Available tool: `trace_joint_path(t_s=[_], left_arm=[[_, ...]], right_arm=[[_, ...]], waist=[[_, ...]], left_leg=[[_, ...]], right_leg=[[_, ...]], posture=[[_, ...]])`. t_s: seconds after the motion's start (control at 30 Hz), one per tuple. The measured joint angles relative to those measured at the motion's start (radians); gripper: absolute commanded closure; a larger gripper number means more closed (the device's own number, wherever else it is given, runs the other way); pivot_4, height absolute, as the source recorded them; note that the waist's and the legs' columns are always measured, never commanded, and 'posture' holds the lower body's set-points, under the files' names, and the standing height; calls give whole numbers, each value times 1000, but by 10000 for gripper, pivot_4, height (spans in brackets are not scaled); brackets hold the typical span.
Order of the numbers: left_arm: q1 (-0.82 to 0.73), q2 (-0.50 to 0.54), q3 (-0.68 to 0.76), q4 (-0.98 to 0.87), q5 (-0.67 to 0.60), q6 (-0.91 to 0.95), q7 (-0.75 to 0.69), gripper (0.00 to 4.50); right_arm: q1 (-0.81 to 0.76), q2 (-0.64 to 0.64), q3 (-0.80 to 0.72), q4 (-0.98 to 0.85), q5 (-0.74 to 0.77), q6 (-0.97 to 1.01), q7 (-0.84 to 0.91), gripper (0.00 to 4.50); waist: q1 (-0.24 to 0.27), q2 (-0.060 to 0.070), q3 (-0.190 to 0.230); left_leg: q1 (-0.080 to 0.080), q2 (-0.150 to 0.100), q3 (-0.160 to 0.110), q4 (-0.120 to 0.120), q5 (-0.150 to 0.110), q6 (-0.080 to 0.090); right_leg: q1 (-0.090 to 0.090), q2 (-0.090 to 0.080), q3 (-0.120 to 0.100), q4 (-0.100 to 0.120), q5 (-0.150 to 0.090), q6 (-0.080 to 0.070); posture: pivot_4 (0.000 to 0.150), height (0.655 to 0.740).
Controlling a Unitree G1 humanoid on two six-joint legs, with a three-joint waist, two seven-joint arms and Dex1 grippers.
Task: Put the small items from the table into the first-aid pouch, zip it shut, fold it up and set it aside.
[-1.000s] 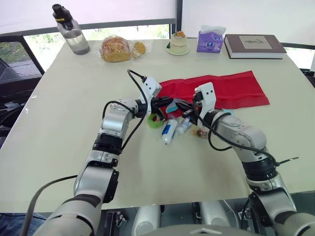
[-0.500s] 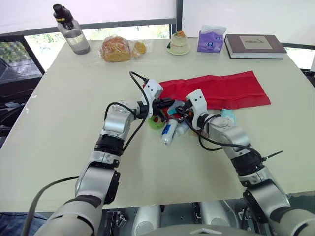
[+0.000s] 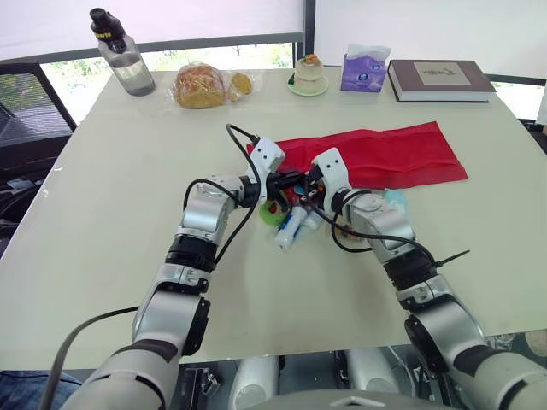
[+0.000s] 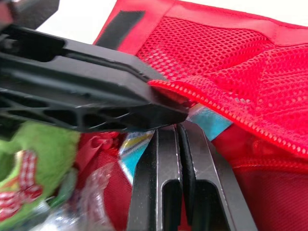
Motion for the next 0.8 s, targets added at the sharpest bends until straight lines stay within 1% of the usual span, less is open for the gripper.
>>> trace_joint_path(t_s=[0.27, 0.4, 0.47, 0.5, 0.63, 0.8], left_arm=[[0, -1, 1, -5, 0, -14, 0, 45000], [0, 0, 0, -5, 0, -20, 0, 45000], [1, 4, 0, 0, 0, -22, -4, 45000], [3, 5, -1, 9, 0, -22, -8, 45000], [6, 10, -1, 37, 2, -31, -14, 45000], [4, 14, -2, 58, 4, -47, -24, 45000]], right_arm=[[-53, 59, -44, 138, -53, -90, -44, 43749], [-46, 35, -51, 122, -58, -92, -20, 43749], [-24, 6, -51, 67, -56, -73, 9, 43749], [4, -27, -49, -15, -46, -50, 49, 43749], [65, -98, -48, -191, -22, 39, 129, 43749], [95, -132, -35, -334, 7, 137, 189, 43749]], waist=[[0, 0, 0], [1, 0, 0], [2, 0, 0], [3, 0, 0], [1, 0, 0], [0, 0, 0]], left_leg=[[1, 0, 0, 0, 1, -1], [1, 0, 0, 0, 1, -1], [0, 0, 0, 0, 1, -1], [-1, 0, 0, 0, 1, -1], [-1, 0, 0, 0, 1, -1], [-1, 0, 0, 0, 1, -1]], right_leg=[[0, 0, 0, 2, 0, 0], [0, 0, 0, 2, 0, 0], [0, 0, 0, 2, 0, 0], [-1, 0, 0, 1, 0, 0], [-2, 0, 0, 1, 0, 0], [-2, 1, 0, 2, 0, 0]], posture=[[1500, 7400], [1500, 7400], [1500, 7400], [1500, 7400], [1500, 7400], [1500, 7400]])
